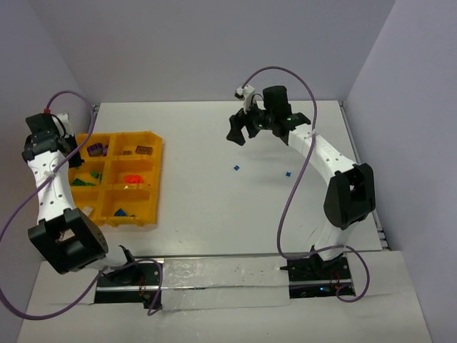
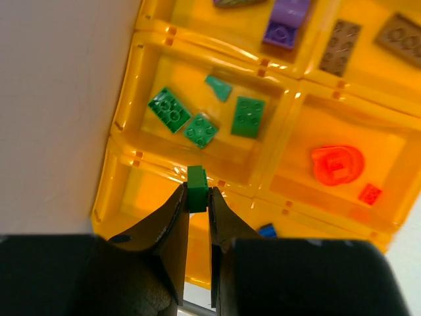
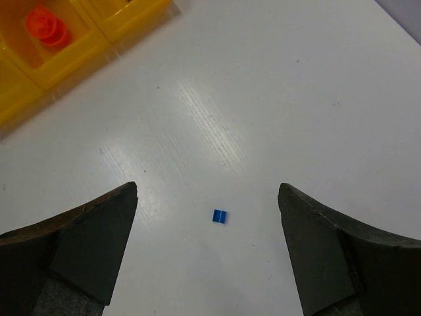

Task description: Sort the legos into containers by color

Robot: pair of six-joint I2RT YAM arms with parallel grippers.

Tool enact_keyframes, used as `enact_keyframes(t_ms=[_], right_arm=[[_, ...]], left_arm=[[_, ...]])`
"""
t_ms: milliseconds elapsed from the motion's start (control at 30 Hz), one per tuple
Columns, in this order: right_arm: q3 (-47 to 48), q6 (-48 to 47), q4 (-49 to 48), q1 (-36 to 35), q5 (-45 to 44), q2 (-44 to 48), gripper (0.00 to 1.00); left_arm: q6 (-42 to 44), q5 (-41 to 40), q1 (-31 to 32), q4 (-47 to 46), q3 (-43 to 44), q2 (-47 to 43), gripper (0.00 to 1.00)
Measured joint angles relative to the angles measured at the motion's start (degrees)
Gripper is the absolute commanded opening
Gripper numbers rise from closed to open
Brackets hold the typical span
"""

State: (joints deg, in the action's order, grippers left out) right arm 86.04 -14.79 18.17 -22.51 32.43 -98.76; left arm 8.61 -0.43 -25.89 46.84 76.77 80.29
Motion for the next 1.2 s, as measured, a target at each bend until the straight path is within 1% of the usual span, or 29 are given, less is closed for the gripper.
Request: enact_keyframes(t_ms=[167,367,500,633,700,733,767,833,867,967,1100,1133,1200], right_arm=[[2.7,0.0,3.4,2.4,1.0,-2.6,0.94],[7.1,-0.2,7.4,5.7,1.9,-5.4,0.94],[8.9,-0.7,9.3,7.1,2.0,-6.2,0.94],[9.7,-1.5,10.7,8.1,2.1,-6.9,0.94],[9.7,-1.7,11.4,8.6,1.9,-7.0,0.94],[9.7,-1.7,11.7,8.7,1.7,-7.1,0.94],[9.7,-1.8,12.0,8.9,1.5,-7.2,0.94],[9.7,-1.8,12.6,9.5,1.0,-7.3,0.93],[9.6,-1.9,13.0,10.0,0.7,-7.3,0.93],[9.2,-2.2,13.7,11.9,-0.8,-7.3,0.90],[6.1,-2.7,14.5,15.5,-4.1,-7.0,0.85],[4.7,-2.8,14.8,16.6,-5.2,-7.0,0.82],[1.4,-3.1,15.3,18.3,-7.9,-6.7,0.69]], left_arm=[[-0.4,-2.6,0.0,-1.9,-2.5,1.9,0.00],[-0.6,-3.4,0.0,-5.7,-6.1,3.8,0.01],[-0.6,-3.8,0.0,-8.1,-7.1,5.8,0.04],[-0.5,-3.9,0.0,-11.1,-7.7,8.1,0.14],[-0.4,-3.9,0.1,-11.9,-7.9,9.1,0.25],[-0.3,-4.0,0.2,-12.2,-7.9,9.7,0.29],[-0.2,-4.2,0.3,-12.5,-7.9,10.2,0.38],[0.0,-4.4,0.5,-13.0,-7.9,11.2,0.49],[0.1,-4.4,0.6,-12.9,-7.9,11.6,0.52],[0.5,-4.5,0.8,-12.8,-7.9,12.0,0.55],[0.7,-4.4,1.1,-12.8,-7.4,11.9,0.54],[0.7,-4.0,1.2,-12.8,-7.3,11.5,0.55],[0.7,-2.7,1.4,-12.6,-7.3,10.1,0.55]])
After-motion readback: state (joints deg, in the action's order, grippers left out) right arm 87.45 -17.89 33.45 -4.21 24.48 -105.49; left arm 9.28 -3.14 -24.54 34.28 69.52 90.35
